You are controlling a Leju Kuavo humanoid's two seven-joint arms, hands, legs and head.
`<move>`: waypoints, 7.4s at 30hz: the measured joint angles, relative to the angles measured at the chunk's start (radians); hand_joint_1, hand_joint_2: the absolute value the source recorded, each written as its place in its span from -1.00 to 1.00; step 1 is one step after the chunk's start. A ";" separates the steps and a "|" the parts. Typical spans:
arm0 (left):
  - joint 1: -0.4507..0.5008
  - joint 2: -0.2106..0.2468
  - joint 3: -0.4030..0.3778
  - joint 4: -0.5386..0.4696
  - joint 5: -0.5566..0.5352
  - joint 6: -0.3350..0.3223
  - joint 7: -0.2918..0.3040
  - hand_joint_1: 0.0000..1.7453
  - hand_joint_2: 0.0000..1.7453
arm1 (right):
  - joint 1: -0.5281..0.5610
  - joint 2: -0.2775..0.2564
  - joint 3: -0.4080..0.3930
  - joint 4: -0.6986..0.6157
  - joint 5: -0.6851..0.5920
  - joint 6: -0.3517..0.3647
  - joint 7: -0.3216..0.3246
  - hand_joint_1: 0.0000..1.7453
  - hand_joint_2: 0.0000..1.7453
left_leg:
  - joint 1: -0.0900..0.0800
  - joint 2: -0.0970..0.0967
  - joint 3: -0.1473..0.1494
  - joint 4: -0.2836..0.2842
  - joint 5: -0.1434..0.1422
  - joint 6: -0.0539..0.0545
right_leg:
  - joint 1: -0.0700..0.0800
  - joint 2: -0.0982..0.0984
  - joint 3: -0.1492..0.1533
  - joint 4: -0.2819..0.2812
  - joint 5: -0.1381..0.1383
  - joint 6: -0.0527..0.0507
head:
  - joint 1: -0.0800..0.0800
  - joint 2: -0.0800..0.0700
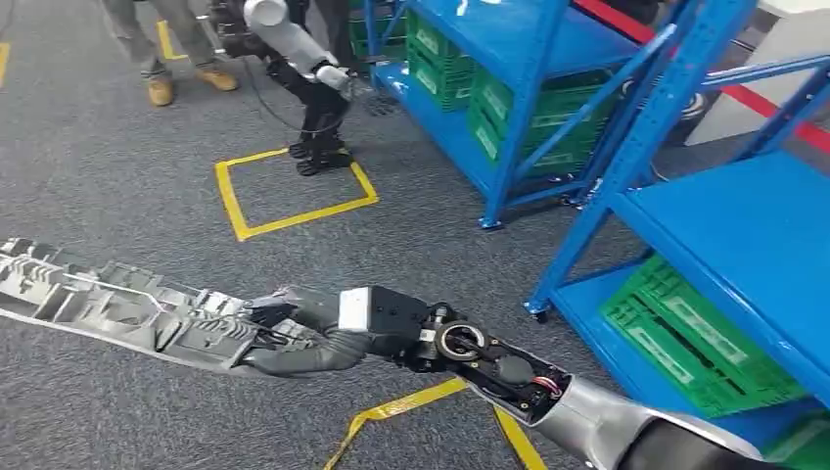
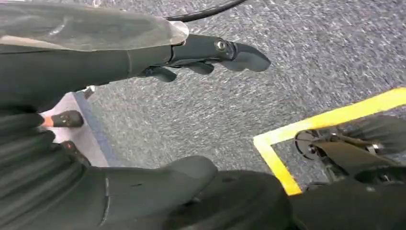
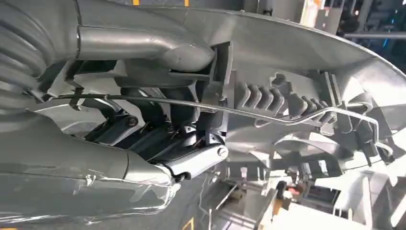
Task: Take the parts from the cabinet and place them on the table.
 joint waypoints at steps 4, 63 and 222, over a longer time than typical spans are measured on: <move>0.000 0.002 0.000 0.000 0.002 0.000 0.018 -1.00 1.00 | -0.004 0.001 0.000 -0.002 0.000 0.001 0.002 1.00 1.00 | -0.003 -0.037 0.002 -0.001 -0.001 0.020 | -0.002 0.115 -0.121 0.264 -0.135 0.000 | 0.018 0.000; 0.001 0.015 0.002 0.000 -0.012 0.027 0.031 -1.00 1.00 | -0.161 0.091 0.021 0.126 -0.340 0.179 -0.042 1.00 1.00 | 0.008 -0.016 -0.007 0.004 0.008 0.009 | 0.001 0.088 -0.042 0.079 -0.044 -0.001 | 0.004 0.000; 0.000 0.047 -0.001 0.000 -0.048 0.009 -0.004 -1.00 1.00 | -0.151 0.105 -0.040 0.276 -0.126 0.043 -0.068 1.00 1.00 | -0.019 -0.043 0.066 -0.003 -0.043 0.042 | 0.010 0.127 -0.158 0.245 -0.202 -0.016 | 0.026 0.000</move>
